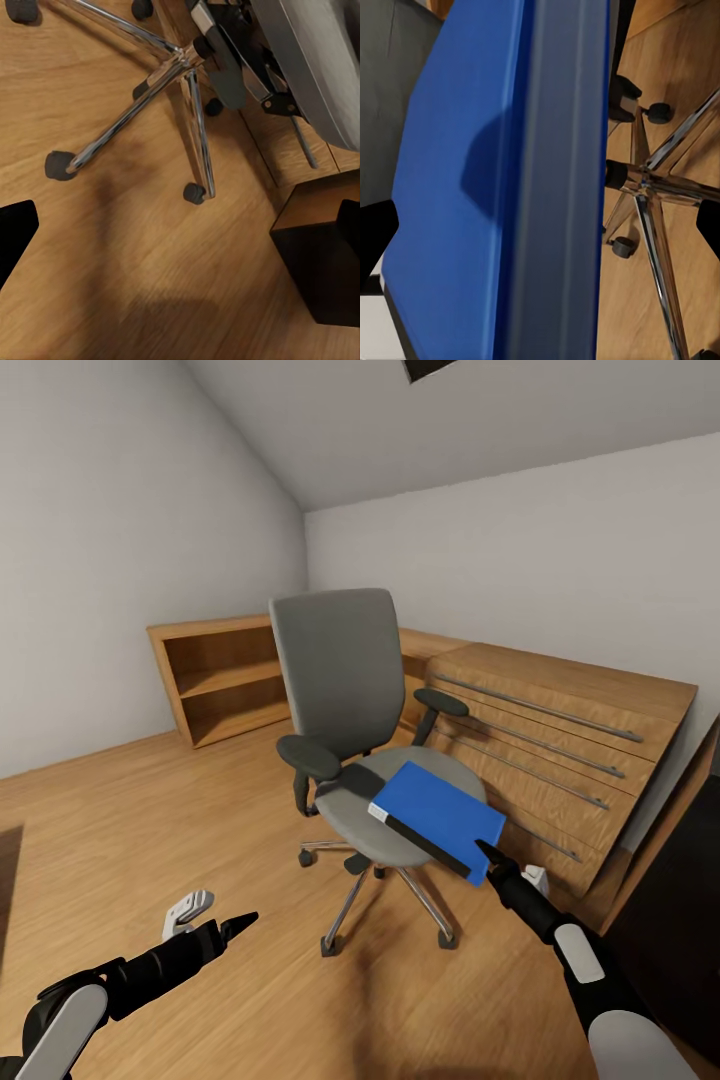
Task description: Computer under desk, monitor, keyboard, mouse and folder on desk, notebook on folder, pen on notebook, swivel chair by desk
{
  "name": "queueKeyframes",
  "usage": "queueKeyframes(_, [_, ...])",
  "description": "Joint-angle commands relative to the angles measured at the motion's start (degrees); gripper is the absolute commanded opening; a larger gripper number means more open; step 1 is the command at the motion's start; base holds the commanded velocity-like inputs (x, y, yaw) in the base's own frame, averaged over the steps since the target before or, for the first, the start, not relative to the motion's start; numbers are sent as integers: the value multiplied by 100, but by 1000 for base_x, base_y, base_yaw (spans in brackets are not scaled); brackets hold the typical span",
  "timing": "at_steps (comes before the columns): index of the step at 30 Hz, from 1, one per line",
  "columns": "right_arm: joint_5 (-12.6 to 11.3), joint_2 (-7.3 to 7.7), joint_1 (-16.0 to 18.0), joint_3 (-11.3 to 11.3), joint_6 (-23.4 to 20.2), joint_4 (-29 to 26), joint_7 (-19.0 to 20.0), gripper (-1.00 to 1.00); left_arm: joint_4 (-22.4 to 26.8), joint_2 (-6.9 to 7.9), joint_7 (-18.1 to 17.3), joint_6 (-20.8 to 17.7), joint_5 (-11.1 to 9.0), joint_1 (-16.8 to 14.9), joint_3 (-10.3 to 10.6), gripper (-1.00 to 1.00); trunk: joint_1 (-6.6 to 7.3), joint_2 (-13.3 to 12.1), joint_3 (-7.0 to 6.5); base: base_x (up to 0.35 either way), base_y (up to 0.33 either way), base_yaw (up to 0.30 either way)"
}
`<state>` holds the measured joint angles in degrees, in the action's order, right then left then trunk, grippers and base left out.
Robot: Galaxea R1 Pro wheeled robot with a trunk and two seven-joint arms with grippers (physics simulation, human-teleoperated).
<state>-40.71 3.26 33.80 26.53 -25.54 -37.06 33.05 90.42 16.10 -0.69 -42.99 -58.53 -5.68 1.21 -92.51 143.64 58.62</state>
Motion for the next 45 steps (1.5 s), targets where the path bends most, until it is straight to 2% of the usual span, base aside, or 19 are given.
queueKeyframes(1, [-32,-3,4,14,-47,2,8,100,2,2,-8,-16,0,-3,2,100,1,2,5,0,0,0])
queueKeyframes(23, [-6,-35,4,-3,-60,6,15,100,2,-2,-10,-15,-1,-3,2,100,1,2,5,0,0,0])
queueKeyframes(29, [-7,-36,4,-188,-64,6,17,100,2,-2,-8,-14,-1,-3,2,100,1,2,5,0,0,0])
queueKeyframes(45, [-14,-30,4,-238,-65,5,21,100,-4,-2,-10,-16,-2,-3,2,100,1,2,5,0,0,0])
